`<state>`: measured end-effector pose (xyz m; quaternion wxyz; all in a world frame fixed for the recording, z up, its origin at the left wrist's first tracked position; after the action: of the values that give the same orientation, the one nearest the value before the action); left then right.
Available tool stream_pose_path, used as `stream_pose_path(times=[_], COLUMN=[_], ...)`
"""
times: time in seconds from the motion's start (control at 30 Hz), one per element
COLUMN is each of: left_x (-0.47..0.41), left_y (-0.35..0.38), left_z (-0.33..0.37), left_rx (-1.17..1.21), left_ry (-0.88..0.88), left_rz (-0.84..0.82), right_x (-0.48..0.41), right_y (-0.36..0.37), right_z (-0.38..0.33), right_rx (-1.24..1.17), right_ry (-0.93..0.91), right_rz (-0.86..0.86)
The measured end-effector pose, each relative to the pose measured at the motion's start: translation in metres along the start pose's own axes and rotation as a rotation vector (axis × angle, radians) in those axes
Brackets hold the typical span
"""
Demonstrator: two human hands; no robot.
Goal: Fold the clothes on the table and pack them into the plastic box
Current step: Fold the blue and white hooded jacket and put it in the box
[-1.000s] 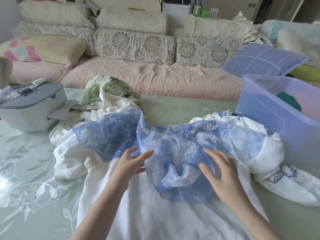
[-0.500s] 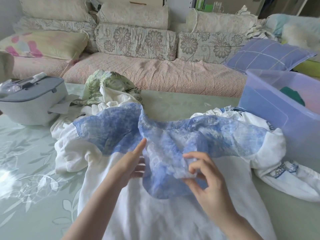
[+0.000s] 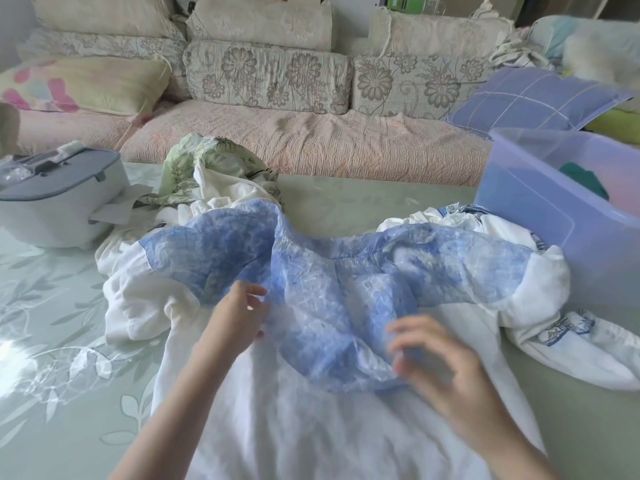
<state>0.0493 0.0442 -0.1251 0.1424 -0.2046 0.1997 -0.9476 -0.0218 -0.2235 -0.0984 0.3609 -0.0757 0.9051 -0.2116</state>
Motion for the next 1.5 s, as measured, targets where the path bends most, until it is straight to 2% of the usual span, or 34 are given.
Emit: stream_pose_path(times=[0.07,0.1,0.13,0.2,0.23,0.27,0.33,0.4,0.5,0.57,0.63,0.67,0.77,0.83,0.93,1.03,1.13,1.23,1.27,1.33,1.37,1.4,1.43,1.5], left_x=[0.003,0.007,0.013,0.025,0.028,0.031,0.033,0.035,0.034,0.029,0.028,0.026,0.022,0.018,0.012,0.017,0.026,0.03,0.027,0.029,0.03,0.032,0.034,0.036], left_y=[-0.004,-0.003,0.0,0.009,0.013,0.015,0.022,0.03,0.026,0.018,0.012,0.01,0.004,0.003,-0.003,0.007,0.02,0.02,0.017,0.017,0.021,0.029,0.04,0.061], left_z=[0.005,0.007,0.008,0.008,0.006,0.005,0.002,0.003,0.01,0.012,0.009,0.004,-0.005,-0.004,-0.001,0.005,0.009,0.005,0.004,0.011,0.017,0.022,0.025,0.01], left_rx=[-0.078,-0.062,-0.079,-0.226,-0.287,-0.321,-0.302,-0.132,0.211,0.347,0.321,0.242,-0.007,-0.096,-0.156,-0.126,-0.506,-0.76,-0.783,-0.665,-0.618,-0.616,-0.641,-0.804], left_ry=[0.029,-0.046,-0.151,-0.309,-0.343,-0.352,-0.321,-0.256,-0.219,-0.229,-0.244,-0.242,-0.237,-0.201,-0.166,-0.175,-0.031,0.103,0.186,0.421,0.529,0.603,0.661,0.671], left_rz=[0.067,-0.001,-0.1,-0.256,-0.281,-0.298,-0.392,-0.505,-0.492,-0.511,-0.575,-0.555,-0.403,-0.296,-0.1,-0.112,-0.048,0.1,0.191,0.304,0.295,0.211,0.094,-0.088], right_x=[-0.005,-0.007,-0.008,-0.004,-0.003,-0.002,-0.003,-0.001,-0.002,-0.006,0.002,0.007,0.016,0.01,-0.003,-0.011,-0.004,0.003,0.002,-0.009,-0.017,-0.022,-0.026,-0.02], right_y=[-0.026,-0.035,-0.039,-0.03,-0.023,-0.014,0.006,0.025,0.036,0.028,0.021,0.02,0.017,0.011,-0.004,0.003,0.019,0.021,0.014,0.004,0.001,0.005,0.012,0.034], right_z=[0.008,0.014,0.024,0.043,0.045,0.047,0.044,0.052,0.056,0.052,0.06,0.063,0.068,0.062,0.052,0.048,0.055,0.067,0.068,0.054,0.043,0.037,0.03,0.032], right_rx=[0.082,0.125,0.149,0.145,0.121,0.091,-0.012,-0.138,-0.48,-0.706,-0.708,-0.612,-0.142,0.064,0.075,0.032,0.067,0.377,0.515,0.637,0.602,0.536,0.455,0.393], right_ry=[0.093,0.22,0.388,0.703,0.8,0.841,0.817,0.759,0.738,0.812,0.887,0.9,0.797,0.733,0.706,0.757,0.734,0.627,0.559,0.335,0.226,0.176,0.157,0.163], right_rz=[0.284,0.365,0.334,0.047,-0.057,-0.124,-0.111,-0.08,0.081,0.186,0.19,0.134,-0.055,-0.071,0.094,0.042,-0.033,-0.248,-0.224,-0.033,0.038,0.02,-0.062,-0.331])
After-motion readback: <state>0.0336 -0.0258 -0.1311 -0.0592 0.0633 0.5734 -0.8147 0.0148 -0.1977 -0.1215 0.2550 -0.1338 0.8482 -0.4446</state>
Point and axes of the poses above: each hand's wrist, its own x-axis away from the middle knuckle, its own y-axis out of the palm, z = x × y, the point moved 4 cm from there along -x, towards the middle knuckle, and after that the axes turned 14 degrees about -y, right-handed, at the moved point
